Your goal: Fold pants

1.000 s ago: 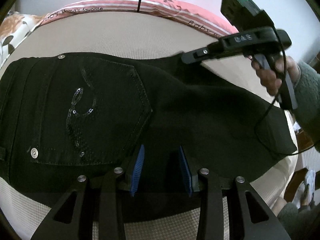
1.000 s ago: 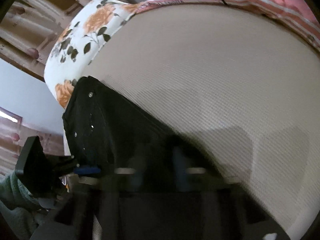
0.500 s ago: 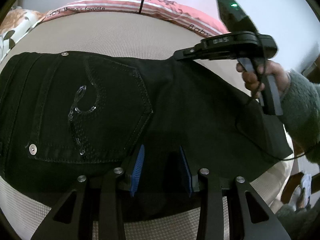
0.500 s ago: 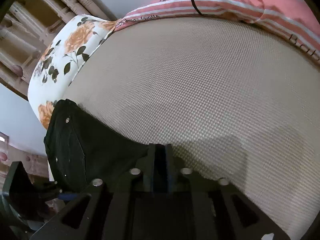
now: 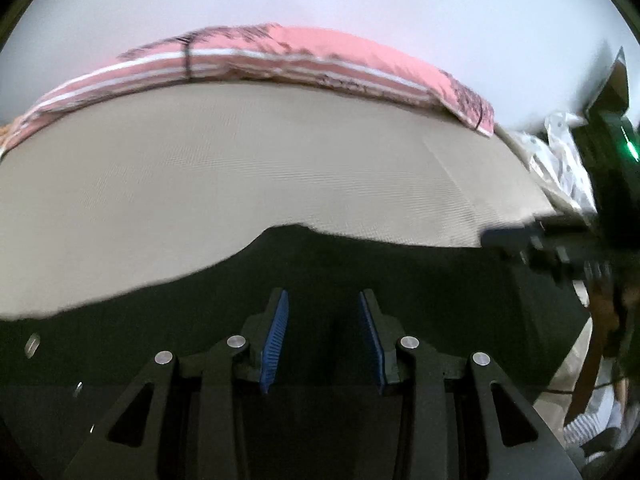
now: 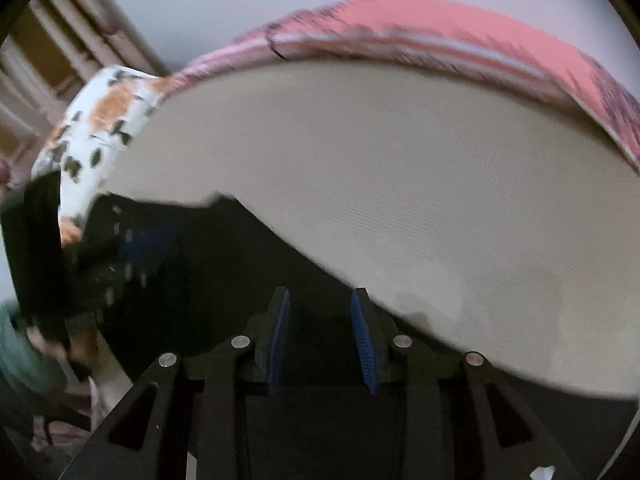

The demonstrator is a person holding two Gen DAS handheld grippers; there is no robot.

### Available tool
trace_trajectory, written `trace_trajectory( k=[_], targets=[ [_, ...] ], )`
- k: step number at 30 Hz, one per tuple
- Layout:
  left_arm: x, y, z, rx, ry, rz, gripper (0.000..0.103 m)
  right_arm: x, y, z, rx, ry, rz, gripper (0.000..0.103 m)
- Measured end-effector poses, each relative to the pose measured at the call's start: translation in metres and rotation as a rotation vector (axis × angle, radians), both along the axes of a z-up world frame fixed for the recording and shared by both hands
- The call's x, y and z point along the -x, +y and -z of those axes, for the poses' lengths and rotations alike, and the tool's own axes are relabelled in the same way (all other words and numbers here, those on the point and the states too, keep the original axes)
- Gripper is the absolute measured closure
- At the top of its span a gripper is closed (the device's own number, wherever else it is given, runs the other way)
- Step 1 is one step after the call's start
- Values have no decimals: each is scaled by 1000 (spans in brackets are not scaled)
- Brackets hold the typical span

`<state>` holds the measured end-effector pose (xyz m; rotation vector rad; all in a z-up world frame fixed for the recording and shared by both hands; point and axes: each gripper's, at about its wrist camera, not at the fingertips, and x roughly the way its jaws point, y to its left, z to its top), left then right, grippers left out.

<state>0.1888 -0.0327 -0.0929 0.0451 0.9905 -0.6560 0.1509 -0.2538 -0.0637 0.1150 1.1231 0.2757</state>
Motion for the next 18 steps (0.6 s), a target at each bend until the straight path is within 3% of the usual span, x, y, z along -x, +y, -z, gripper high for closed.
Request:
trace_trajectory(
  k=[3,6,10,14,18],
  targets=[
    [-12,-15,8,-32,13,20,66,10,-21,29,65,25,100,72],
    [-14,-23,9,-56,3,62,66,11,-32,38,54,22,139,77],
    [-4,-37,1,-149,-38,54,66,9,-42,33,-18,15,184,73],
    [17,-28,-6,-125,-23,46,65,26,-39,17,-17,-24,155,71],
    [45,-12,-3,-146,-1,11,65,56,-41,20,-26,-18,154,70]
  ],
)
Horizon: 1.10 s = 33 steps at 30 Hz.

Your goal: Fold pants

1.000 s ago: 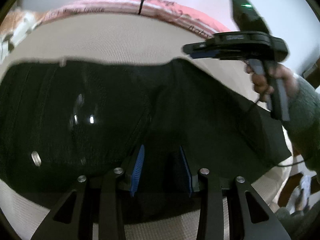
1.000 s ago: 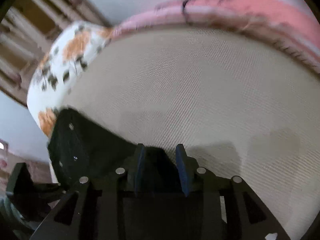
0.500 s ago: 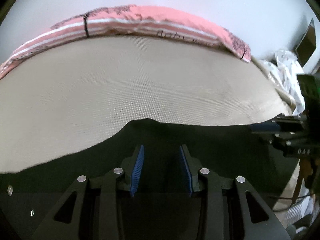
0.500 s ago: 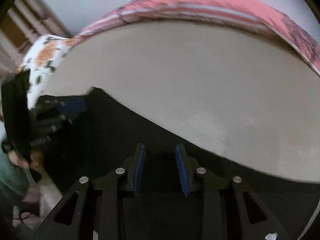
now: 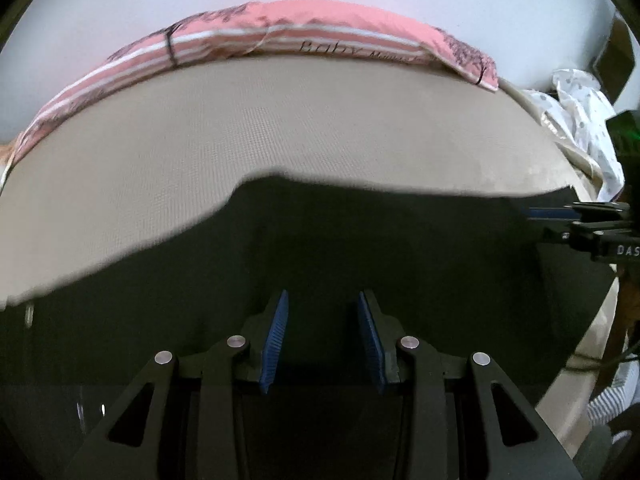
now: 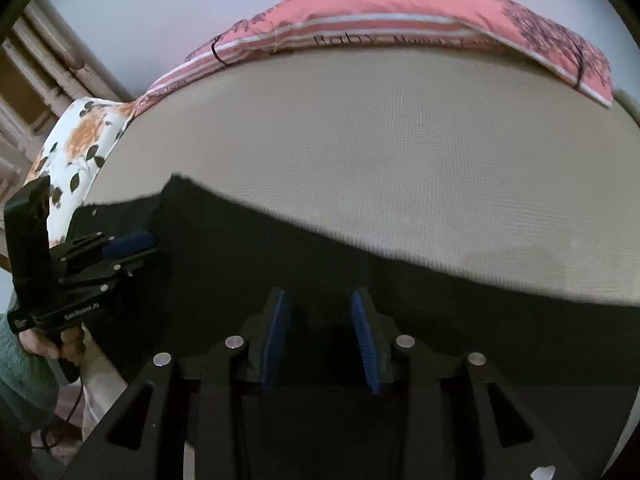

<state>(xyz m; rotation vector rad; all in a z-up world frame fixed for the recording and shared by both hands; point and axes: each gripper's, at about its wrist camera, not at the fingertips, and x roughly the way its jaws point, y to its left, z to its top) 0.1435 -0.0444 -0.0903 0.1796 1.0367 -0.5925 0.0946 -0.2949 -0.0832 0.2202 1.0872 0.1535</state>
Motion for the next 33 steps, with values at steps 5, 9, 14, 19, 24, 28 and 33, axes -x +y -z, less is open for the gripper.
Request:
trace_trajectory(
  k=[5,9,14,19,24,28,33],
  targets=[
    [36,27,6,-2,21,-70,65,42,-19,15,-56,22,51,70],
    [52,40,12,5,23,-119,65,74,-46,23,-65,38,122,70],
    [60,42,15,25,3,-185,62,124,-96,26,-74,35,240,70],
    [69,28,14,-46,-17,-183,54,169,-164,22,-32,16,417,68],
    [80,6,5,-48,-30,-141,54,201,-229,9,-120,-47,512,65],
    [86,-21,-2,-40,-38,-87,54,208,-268,8,-183,-41,475,65],
    [88,-50,-2,-43,-19,-42,54,202,-290,22,-293,-14,439,65]
  ],
)
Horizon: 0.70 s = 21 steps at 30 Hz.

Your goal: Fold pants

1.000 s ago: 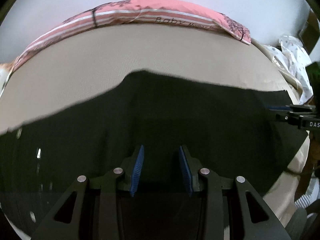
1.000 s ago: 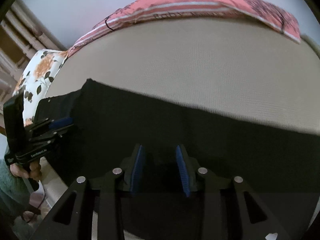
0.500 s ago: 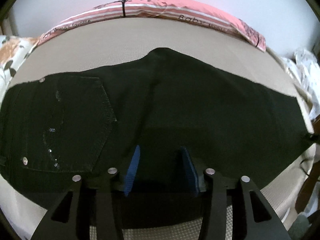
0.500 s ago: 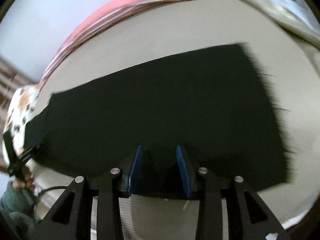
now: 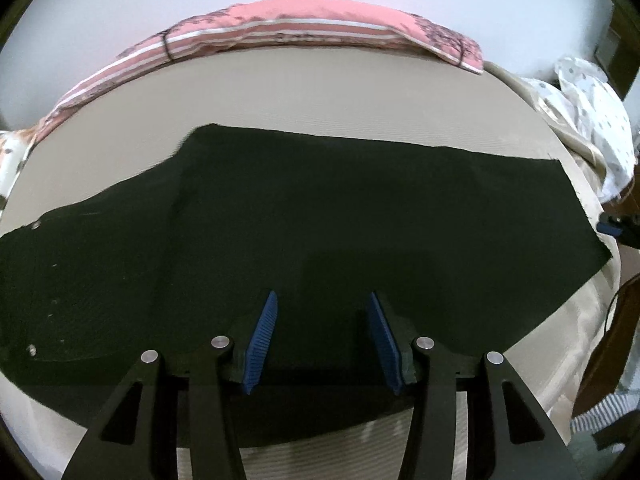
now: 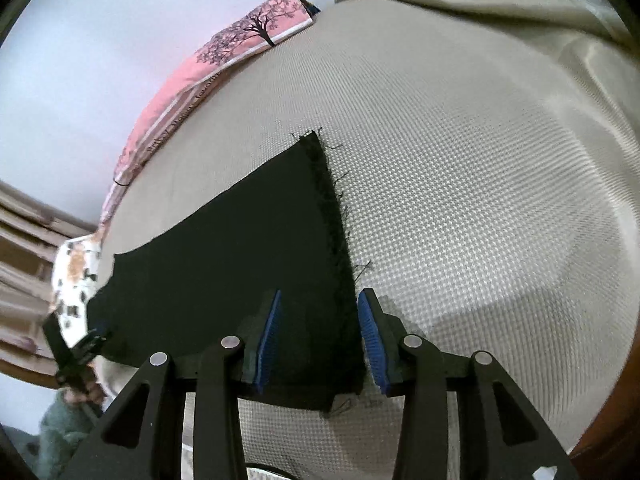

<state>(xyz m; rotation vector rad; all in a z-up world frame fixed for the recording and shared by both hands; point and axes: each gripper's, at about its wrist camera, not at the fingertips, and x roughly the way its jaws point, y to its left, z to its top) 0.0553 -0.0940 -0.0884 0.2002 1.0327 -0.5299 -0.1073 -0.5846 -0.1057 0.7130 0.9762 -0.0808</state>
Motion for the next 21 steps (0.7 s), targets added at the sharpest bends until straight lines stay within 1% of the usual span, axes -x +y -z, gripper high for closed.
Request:
trace_trajectory(
  k=[4,8,9,11,14,15,16,17,21],
  targets=[
    [2,-19,4,-28,12,28,54,-8,-9,9,-25,20,-35,66],
    [1,-30,8,-48,25,27,54,-22,-10,10,-44,-10,-97,65],
    [1,-32,10,-52,28,24,54,-22,-10,10,-44,-10,-97,65],
    [0,-35,14,-66,34,19,54,-34,-8,12,-75,-33,-134,66],
    [1,-37,17,-78,25,15,53,-39,-6,13,-74,-42,-150,77],
    [1,-38,18,-80,20,16,52,-42,-6,14,-74,-46,-151,84],
    [1,-38,18,-82,15,16,51,-45,-7,17,-80,-52,-150,88],
    [1,-39,19,-84,11,16,50,-48,-8,21,-116,-75,-135,89],
    [0,-40,20,-82,0,8,48,-50,-6,23,-134,-90,-111,94]
  ],
)
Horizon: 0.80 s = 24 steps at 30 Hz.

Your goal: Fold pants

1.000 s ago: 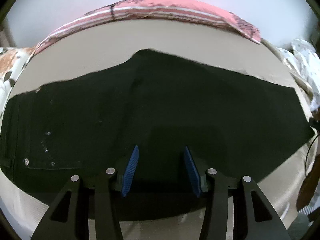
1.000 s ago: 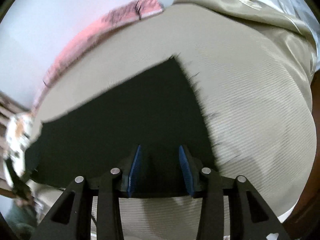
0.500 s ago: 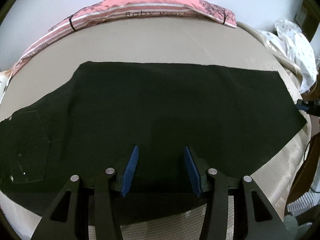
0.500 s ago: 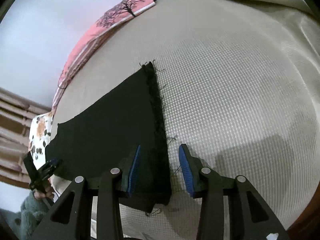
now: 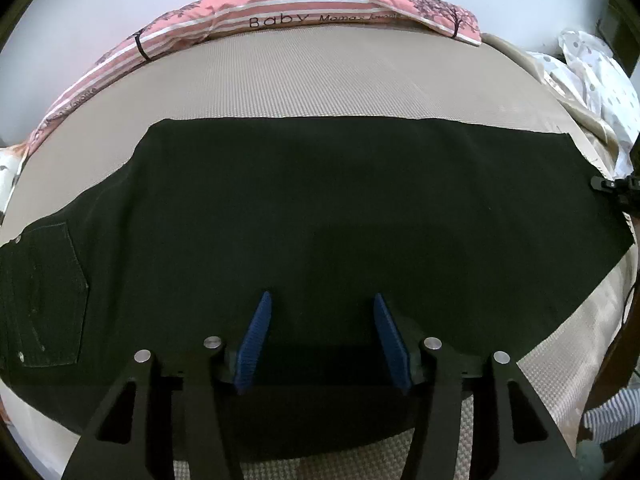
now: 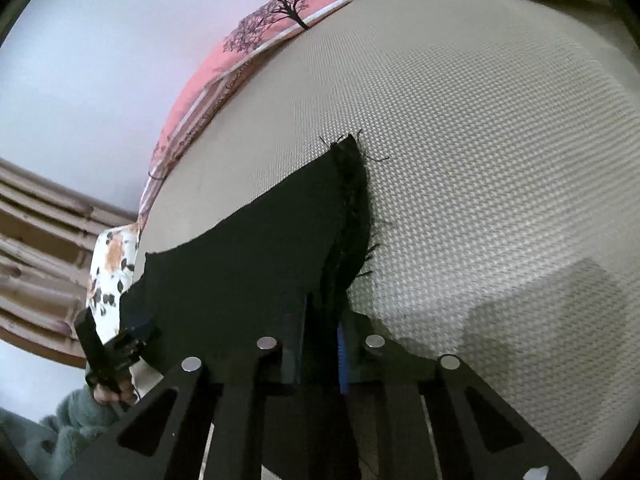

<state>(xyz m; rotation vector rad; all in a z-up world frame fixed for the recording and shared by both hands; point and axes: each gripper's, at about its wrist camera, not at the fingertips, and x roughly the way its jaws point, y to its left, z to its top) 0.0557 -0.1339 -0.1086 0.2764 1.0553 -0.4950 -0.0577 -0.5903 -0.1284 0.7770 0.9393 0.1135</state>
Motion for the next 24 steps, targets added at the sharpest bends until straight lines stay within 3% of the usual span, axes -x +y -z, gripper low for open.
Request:
trace_trajectory(
  k=[3,6,8,15,21,24],
  targets=[
    [-2,2,0,11,1,1,48,1,6,-5,2,3,31,95],
    [-5,7,-2,44,19,-12,48,3,12,-17,-66,-23,66,95],
    [-9,14,-7,70,19,-33,48,2,32,-41,-152,-102,13,95],
    [-21,55,-27,129,-10,-113,48,-30,106,-84,-183,-168,-81,95],
    [-30,96,-41,130,-32,-175,48,-70,161,-94,-170,-129,-119,95],
    [-33,119,-52,130,-52,-191,48,-110,216,-88,-138,-79,-143,95]
  ],
)
